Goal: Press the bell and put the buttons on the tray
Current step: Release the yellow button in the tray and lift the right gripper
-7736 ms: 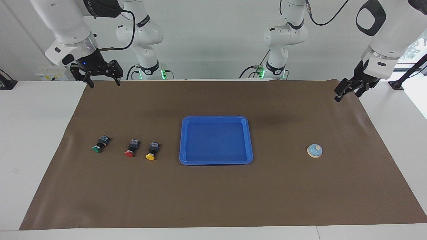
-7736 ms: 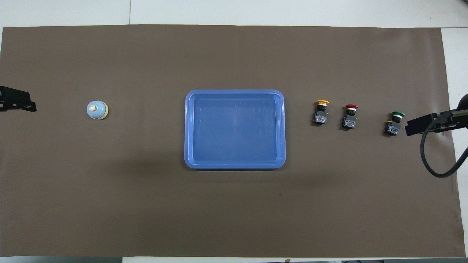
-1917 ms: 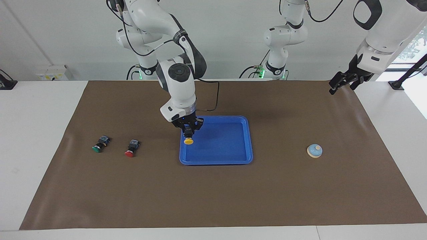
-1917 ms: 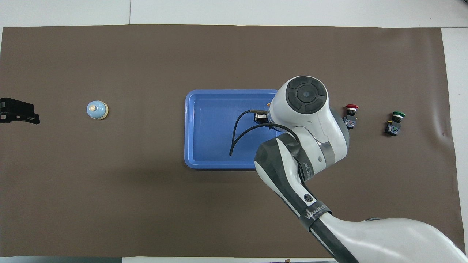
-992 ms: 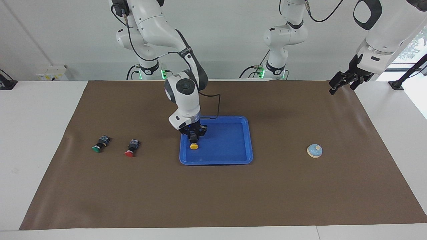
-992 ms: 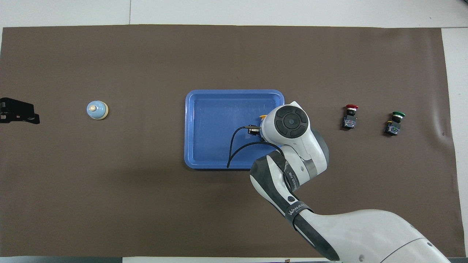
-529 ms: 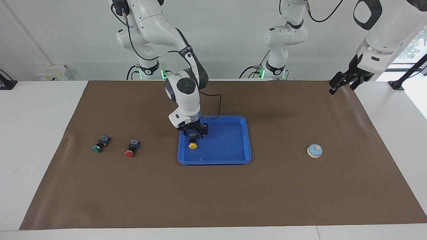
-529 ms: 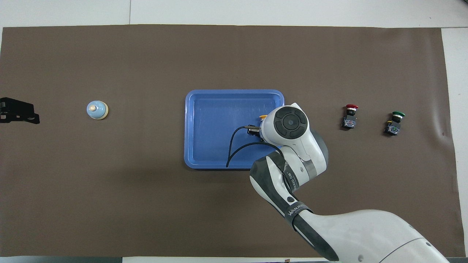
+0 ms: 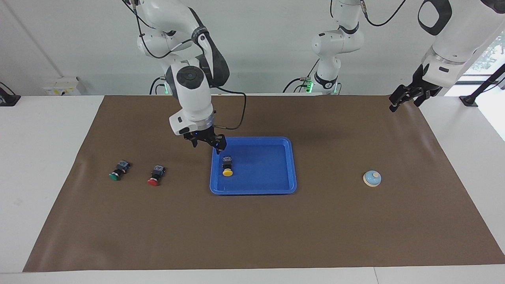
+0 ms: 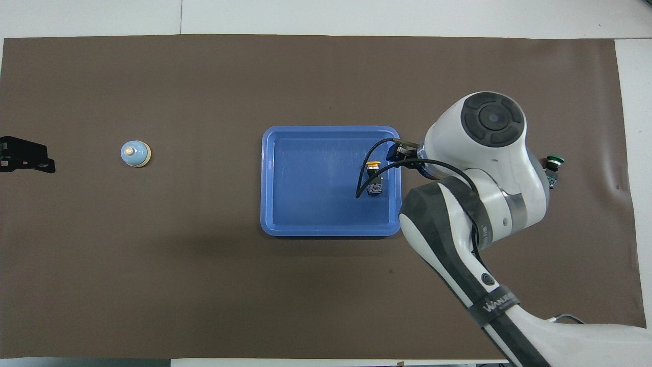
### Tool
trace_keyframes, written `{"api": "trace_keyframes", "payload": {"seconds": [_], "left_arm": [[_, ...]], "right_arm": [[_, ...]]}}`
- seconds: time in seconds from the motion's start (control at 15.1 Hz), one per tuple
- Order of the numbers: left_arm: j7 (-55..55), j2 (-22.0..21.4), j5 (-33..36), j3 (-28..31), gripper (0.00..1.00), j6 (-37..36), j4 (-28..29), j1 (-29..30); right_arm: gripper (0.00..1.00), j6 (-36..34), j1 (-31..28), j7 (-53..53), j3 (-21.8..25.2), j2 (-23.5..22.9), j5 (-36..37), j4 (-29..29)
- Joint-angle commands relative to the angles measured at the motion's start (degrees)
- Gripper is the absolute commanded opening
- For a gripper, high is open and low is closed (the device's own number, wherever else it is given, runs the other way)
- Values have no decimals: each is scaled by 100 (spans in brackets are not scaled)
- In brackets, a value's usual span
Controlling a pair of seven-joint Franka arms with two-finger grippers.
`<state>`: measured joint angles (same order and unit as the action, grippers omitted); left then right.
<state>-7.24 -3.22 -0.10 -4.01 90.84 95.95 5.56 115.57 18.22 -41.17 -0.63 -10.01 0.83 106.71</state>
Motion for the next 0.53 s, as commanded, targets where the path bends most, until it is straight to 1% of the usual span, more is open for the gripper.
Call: {"api": "trace_keyframes", "payload": {"seconds": [0.0,0.13,0.2,0.33,0.46], "left_arm": [[-49,-144,45,5,100,-40,126,-2],[-49,-144,45,5,100,-40,126,-2],[-49,-144,45,5,100,-32,126,-2],[-49,-144,45,5,100,-40,126,-2],[-49,-144,45,5,100,-40,126,-2]], "right_arm": [[100,-96,-537,546,-25,-44,5,-45],[100,-9,-985,1099,-25,-27,5,104],[100,44,-1205,1215,-25,-10,5,183],[100,306,-1461,1207,-25,43,-4,385],[100,710,-1672,1312,-25,105,5,788]]}}
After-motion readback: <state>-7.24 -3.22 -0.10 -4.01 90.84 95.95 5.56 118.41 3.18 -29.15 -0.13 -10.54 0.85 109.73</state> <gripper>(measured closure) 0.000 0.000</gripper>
